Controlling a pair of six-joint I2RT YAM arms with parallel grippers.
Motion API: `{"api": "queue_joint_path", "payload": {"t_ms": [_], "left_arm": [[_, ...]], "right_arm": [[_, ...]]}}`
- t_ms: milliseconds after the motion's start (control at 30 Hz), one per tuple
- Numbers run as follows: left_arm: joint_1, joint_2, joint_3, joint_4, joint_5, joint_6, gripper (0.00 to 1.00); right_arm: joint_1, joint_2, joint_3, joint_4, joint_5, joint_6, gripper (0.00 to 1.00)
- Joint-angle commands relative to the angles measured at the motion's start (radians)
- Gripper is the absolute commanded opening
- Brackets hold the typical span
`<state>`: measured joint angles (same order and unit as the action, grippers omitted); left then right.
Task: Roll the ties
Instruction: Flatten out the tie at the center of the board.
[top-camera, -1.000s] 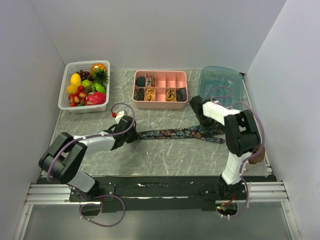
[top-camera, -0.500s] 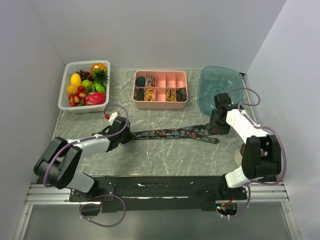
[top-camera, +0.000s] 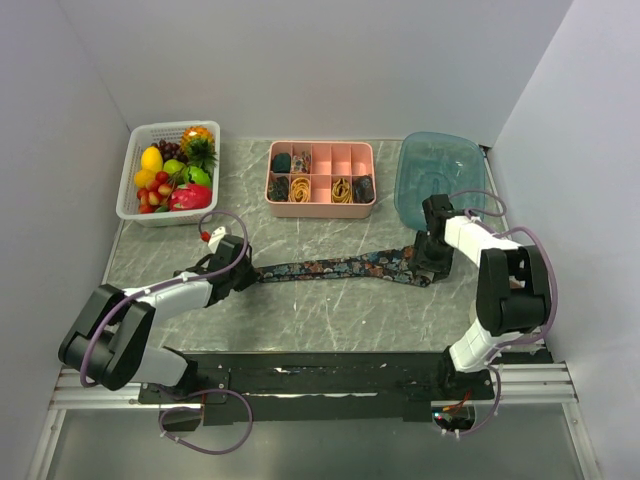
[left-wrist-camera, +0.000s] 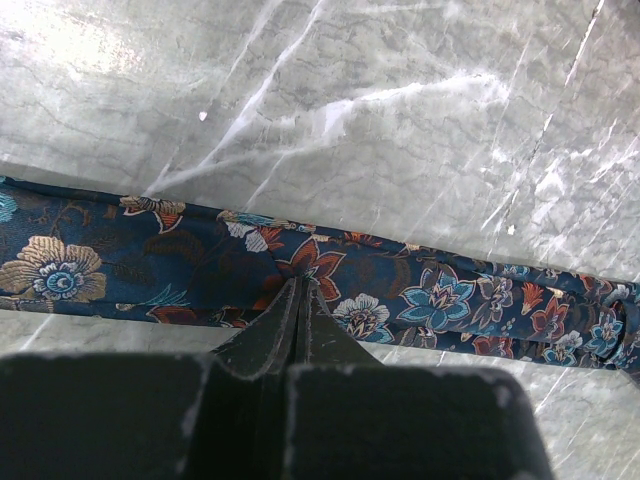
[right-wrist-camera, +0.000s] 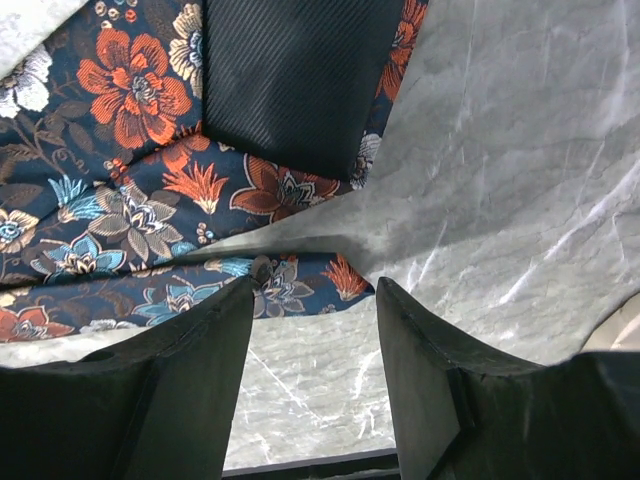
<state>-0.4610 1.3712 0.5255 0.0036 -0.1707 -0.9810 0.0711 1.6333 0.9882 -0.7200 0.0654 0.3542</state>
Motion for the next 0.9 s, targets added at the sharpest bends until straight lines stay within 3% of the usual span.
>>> {"api": "queue_joint_path", "payload": {"t_ms": [0,200,333,367,433,467,500,867], "left_arm": [[0.004,-0.001,-0.021,-0.083,-0.021,0.031,0.01],[0.002,-0.006,-0.018,-0.088,-0.027,0.038,0.01],[0.004,-0.004,-0.015,-0.093,-0.029,0.039,0.01],[0.002,-0.004,-0.015,-0.093,-0.029,0.039,0.01],[0.004,-0.003,-0.013,-0.093,-0.030,0.041,0.01],[0.002,-0.003,-0.012,-0.093,-0.032,0.039,0.01],[0.004,-0.001,-0.012,-0.091,-0.032,0.042,0.01],[0.002,0.011,-0.005,-0.093,-0.036,0.044,0.01]], "right_arm": [[-0.002,0.026,-0.003,0.016,0.013,-0.004,0.59],[0.001,0.048,-0.006,0.027,0.027,-0.001,0.55],[0.001,0.053,-0.002,0.024,0.019,-0.001,0.47],[0.001,0.053,-0.003,0.025,0.014,-0.003,0.32],[0.001,0.051,-0.005,0.028,0.010,-0.004,0.18],[0.001,0.051,-0.005,0.028,0.007,-0.006,0.04],[0.002,0.046,-0.006,0.033,0.002,-0.008,0.00],[0.022,-0.124,0.059,-0.041,0.034,-0.024,0.00]]}}
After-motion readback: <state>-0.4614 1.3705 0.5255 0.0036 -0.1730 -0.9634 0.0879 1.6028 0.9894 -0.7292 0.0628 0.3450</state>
